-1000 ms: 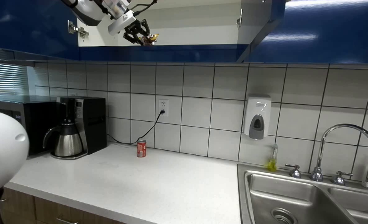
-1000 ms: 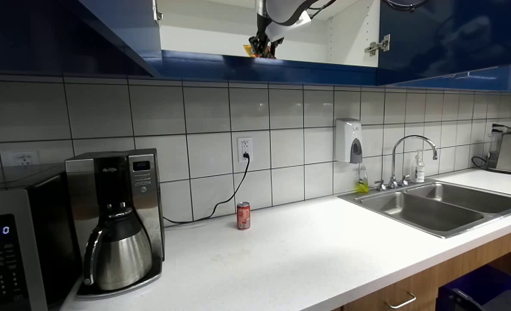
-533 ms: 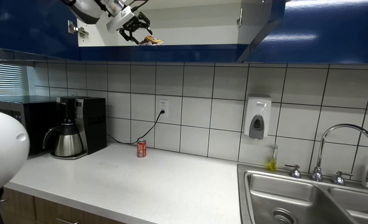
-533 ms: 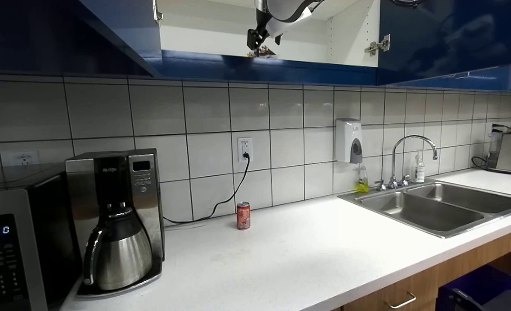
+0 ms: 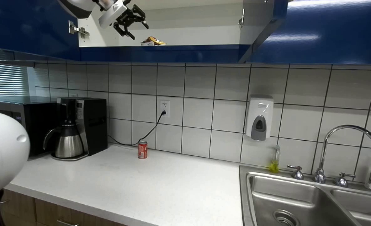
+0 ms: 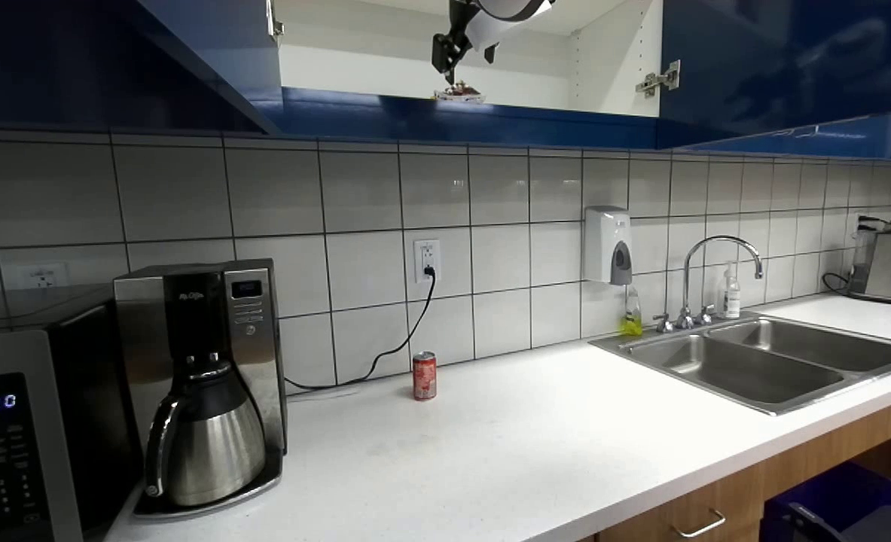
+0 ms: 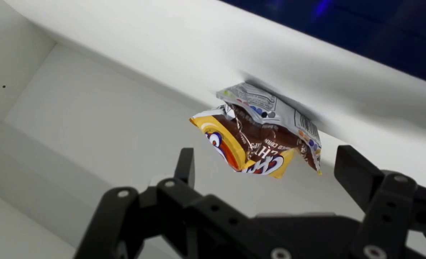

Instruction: Put the yellow and brown packet in the open upper cabinet.

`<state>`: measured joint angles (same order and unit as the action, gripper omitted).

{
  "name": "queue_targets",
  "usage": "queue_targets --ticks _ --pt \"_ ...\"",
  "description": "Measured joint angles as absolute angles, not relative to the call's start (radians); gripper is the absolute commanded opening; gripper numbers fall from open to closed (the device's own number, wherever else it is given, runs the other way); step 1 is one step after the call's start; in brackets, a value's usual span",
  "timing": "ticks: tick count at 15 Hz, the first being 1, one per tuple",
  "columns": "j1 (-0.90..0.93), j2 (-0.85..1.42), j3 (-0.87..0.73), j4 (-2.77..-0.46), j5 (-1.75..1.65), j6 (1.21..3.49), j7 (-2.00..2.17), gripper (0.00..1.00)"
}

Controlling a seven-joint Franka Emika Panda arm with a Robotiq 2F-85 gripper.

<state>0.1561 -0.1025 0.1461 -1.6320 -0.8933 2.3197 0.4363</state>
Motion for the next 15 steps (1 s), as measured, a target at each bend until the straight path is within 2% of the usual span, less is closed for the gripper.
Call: queue_targets --ticks 10,15 --pt "0.159 -0.343 0.28 -1.915 -0.913 2.195 0.626 1.0" --pt "0.188 -0.416 0.309 -2.064 -0.77 2.13 0.629 1.0"
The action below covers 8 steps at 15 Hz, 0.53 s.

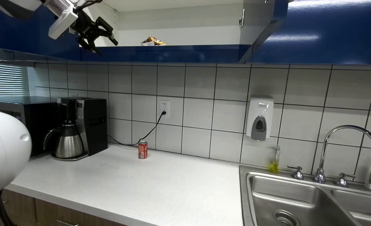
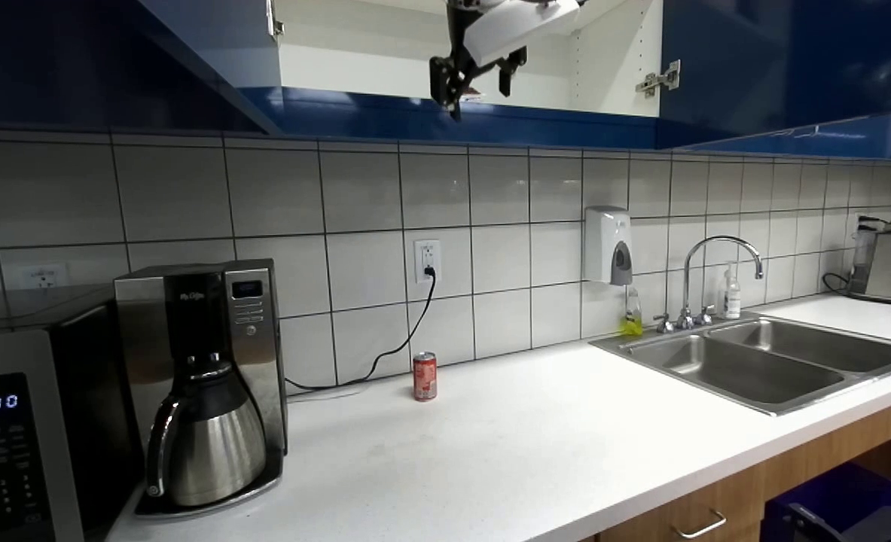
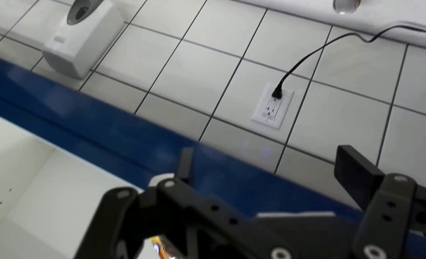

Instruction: Put the yellow and brown packet in the open upper cabinet.

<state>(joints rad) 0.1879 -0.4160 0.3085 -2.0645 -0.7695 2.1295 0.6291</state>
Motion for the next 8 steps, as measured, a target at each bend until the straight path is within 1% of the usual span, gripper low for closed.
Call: queue_targets --ticks 8 --pt "0.194 -0.456 0.308 -2.297 -0.473 2.113 0.629 1.0"
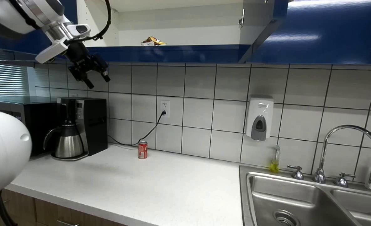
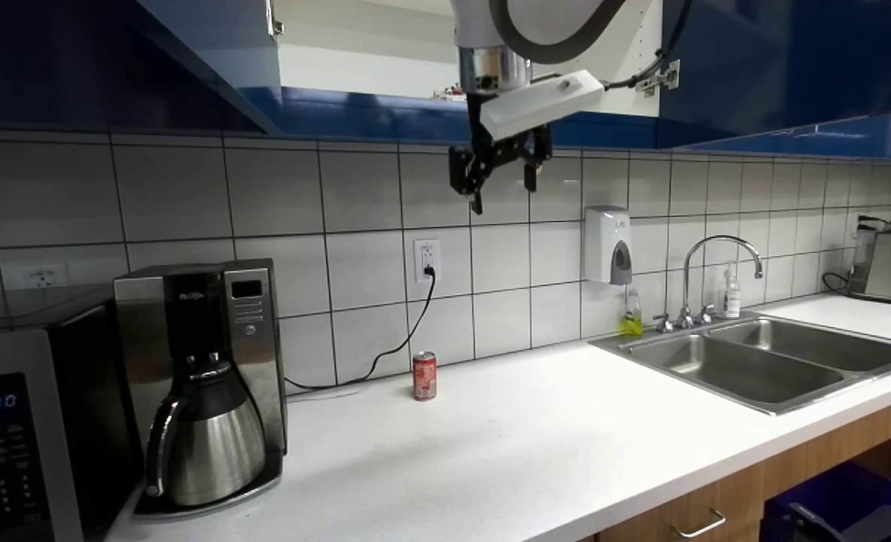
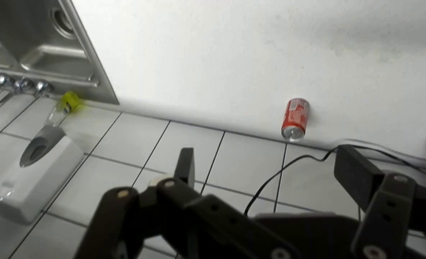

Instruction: Put the yellow and brown packet in the open upper cabinet.

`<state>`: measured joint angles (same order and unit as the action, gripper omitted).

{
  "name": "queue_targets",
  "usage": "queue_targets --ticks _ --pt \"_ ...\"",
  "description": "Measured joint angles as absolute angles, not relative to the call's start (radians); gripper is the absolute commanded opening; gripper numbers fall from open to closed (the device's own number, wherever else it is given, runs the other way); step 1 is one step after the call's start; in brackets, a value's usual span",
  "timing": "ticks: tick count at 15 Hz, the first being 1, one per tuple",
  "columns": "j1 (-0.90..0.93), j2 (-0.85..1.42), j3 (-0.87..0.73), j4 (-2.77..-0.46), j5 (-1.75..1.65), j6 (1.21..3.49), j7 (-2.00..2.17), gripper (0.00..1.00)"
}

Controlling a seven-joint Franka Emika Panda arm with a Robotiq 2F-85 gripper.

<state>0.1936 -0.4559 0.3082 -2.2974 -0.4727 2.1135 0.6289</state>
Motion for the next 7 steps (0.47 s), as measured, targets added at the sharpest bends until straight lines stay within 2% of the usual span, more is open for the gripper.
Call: queue_targets --ticks 7 --pt "0.199 -0.451 0.308 -2.456 -0.261 2.131 0.623 1.0"
